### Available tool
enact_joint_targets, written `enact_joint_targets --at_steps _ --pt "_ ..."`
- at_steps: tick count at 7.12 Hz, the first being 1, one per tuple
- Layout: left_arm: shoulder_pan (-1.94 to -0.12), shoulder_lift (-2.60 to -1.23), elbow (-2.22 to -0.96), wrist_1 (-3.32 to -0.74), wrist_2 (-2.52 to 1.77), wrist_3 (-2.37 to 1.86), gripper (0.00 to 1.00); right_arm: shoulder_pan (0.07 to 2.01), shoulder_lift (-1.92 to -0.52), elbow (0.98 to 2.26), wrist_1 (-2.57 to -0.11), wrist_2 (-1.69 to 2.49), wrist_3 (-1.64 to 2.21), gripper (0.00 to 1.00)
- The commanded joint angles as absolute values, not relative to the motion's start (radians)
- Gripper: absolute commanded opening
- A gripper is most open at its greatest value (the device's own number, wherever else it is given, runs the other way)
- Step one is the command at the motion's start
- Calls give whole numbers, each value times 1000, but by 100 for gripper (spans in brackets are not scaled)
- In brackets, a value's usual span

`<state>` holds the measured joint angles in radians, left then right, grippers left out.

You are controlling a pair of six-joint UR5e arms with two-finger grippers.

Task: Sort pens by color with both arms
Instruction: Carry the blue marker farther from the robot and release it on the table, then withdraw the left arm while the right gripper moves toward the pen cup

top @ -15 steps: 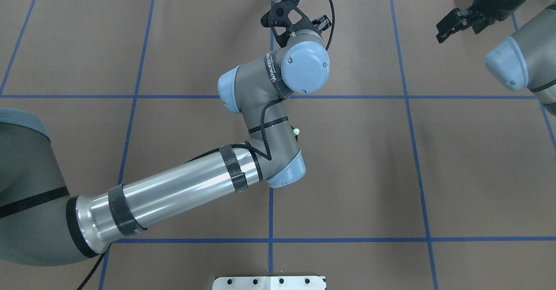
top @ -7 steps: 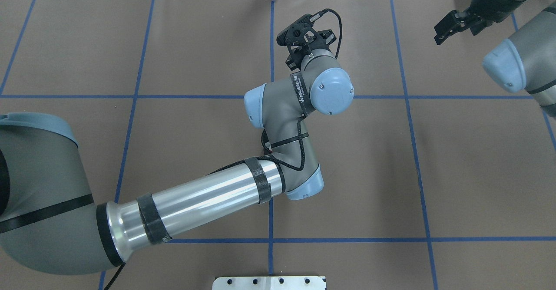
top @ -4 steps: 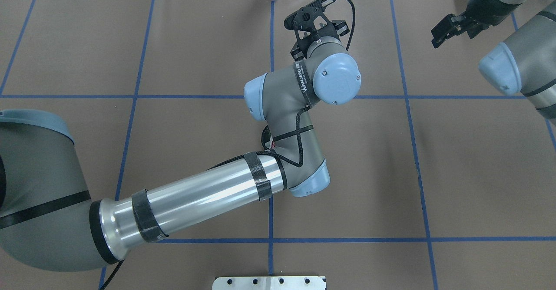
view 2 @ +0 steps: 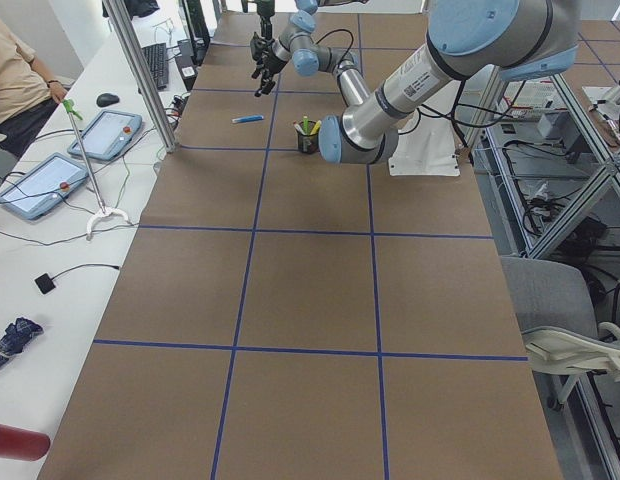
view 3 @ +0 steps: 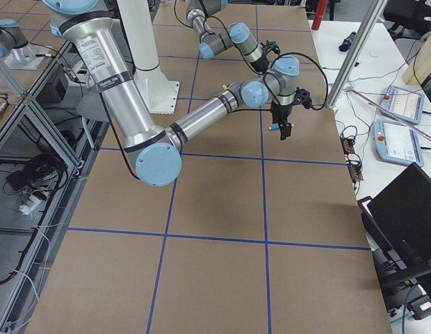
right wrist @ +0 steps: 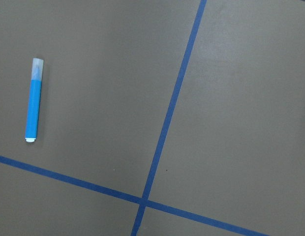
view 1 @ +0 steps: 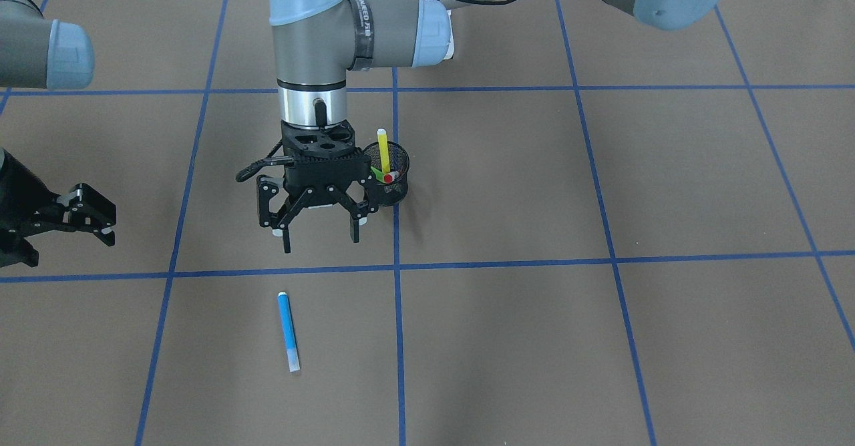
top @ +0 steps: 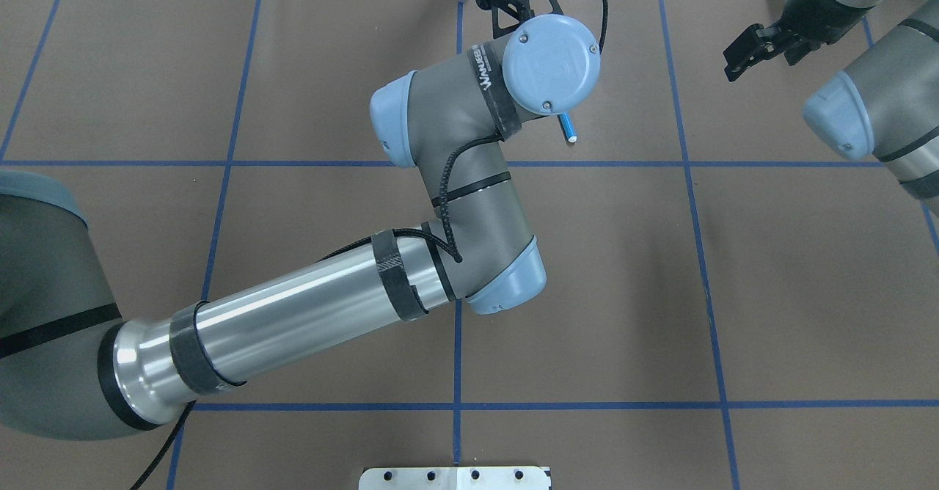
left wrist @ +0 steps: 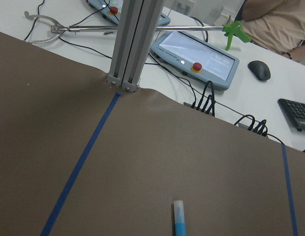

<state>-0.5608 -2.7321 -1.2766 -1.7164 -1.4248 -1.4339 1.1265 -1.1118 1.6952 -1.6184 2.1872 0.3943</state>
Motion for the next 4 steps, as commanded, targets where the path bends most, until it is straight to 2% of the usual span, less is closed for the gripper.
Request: enact_joint_targets --at_steps 1,3,4 --pt "-625 -2631 -1488 -1562 -1648 -1274 95 1123 -1104 1698 -1620 2192 402 98" --pt "-704 -2512 -1667 -1455 -1811 -1101 95 1097 -1065 1703 -1626 2194 512 98" --pt "-759 -2453 -1716 -1438 -1904 -1019 95 1079 -1040 1703 -1629 2194 588 98"
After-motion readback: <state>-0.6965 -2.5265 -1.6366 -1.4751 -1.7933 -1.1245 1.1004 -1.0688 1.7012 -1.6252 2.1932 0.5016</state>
